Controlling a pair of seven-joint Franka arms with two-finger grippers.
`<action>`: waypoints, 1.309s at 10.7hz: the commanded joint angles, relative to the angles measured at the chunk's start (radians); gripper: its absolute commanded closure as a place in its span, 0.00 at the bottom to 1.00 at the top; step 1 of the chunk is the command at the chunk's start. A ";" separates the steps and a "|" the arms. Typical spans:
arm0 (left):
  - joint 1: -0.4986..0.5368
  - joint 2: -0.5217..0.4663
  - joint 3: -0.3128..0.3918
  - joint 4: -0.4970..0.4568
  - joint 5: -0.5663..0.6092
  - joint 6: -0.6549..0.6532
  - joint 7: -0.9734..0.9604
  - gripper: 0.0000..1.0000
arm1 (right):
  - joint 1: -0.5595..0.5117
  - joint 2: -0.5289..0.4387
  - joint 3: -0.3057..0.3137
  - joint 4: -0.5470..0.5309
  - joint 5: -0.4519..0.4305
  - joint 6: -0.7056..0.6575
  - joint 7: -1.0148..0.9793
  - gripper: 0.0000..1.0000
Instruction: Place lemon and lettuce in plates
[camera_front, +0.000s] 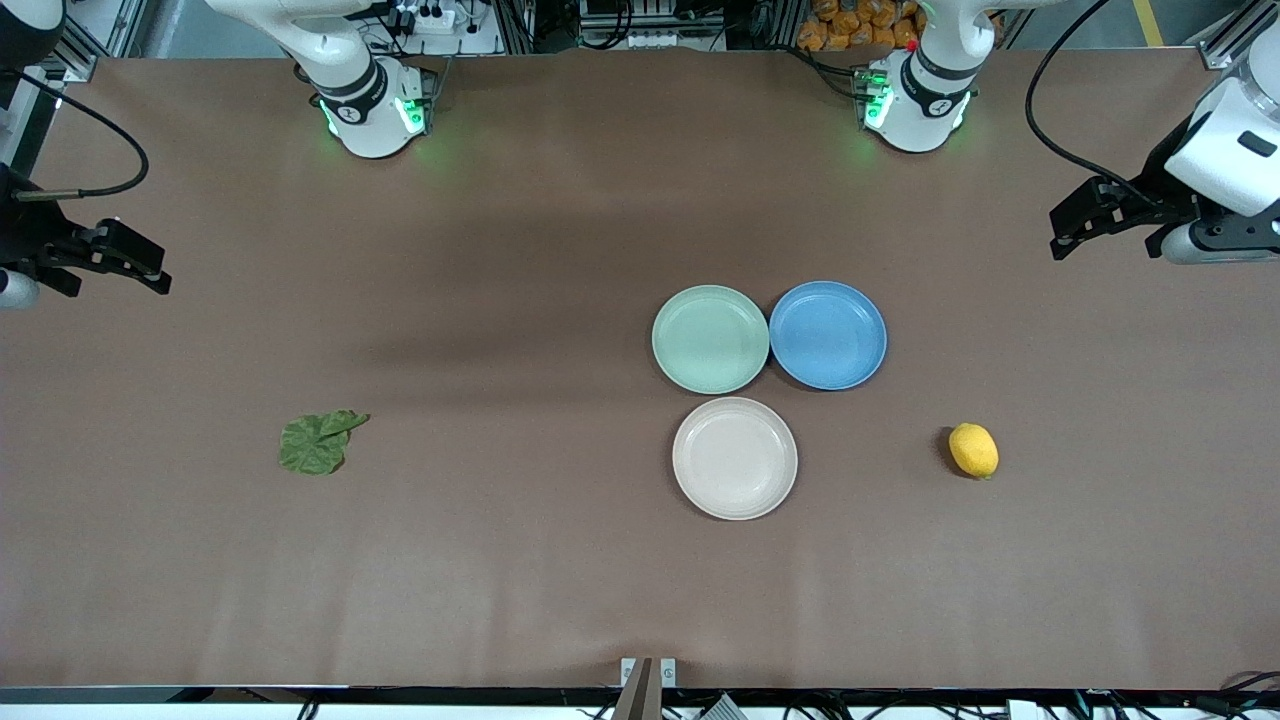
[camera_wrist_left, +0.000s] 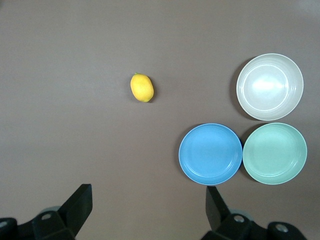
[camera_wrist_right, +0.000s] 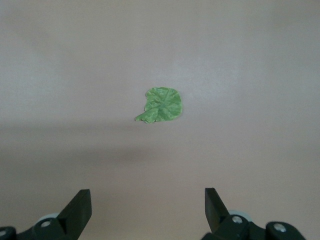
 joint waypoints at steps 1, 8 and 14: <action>0.001 -0.003 -0.001 0.013 -0.007 -0.019 0.011 0.00 | -0.019 -0.017 0.018 -0.018 -0.004 0.003 -0.012 0.00; 0.009 0.228 0.013 0.084 -0.007 -0.011 0.007 0.00 | -0.017 -0.017 0.018 -0.018 -0.003 0.008 -0.007 0.00; 0.007 0.385 0.079 0.113 -0.004 0.053 0.010 0.00 | -0.016 -0.016 0.018 -0.018 -0.003 0.007 -0.003 0.00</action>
